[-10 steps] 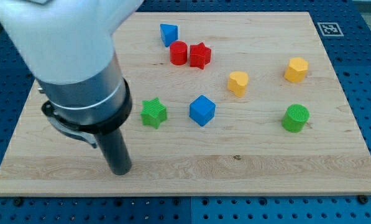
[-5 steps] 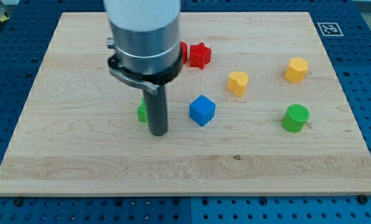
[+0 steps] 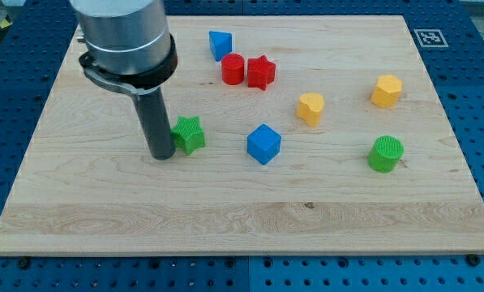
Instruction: Push the green star towards the left side of the board
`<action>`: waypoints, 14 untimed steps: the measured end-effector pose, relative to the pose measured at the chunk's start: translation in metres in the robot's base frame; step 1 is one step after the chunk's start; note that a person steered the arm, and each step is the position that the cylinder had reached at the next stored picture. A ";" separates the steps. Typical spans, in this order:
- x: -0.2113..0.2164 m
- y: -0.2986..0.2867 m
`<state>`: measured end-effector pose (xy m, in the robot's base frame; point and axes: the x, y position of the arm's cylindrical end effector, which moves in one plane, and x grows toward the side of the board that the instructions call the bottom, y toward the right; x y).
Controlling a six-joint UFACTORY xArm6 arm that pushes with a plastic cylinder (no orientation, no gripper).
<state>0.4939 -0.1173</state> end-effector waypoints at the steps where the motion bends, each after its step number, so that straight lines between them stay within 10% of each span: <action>1: 0.021 -0.006; 8: -0.135 0.084; 14: -0.094 0.083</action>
<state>0.3996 -0.0340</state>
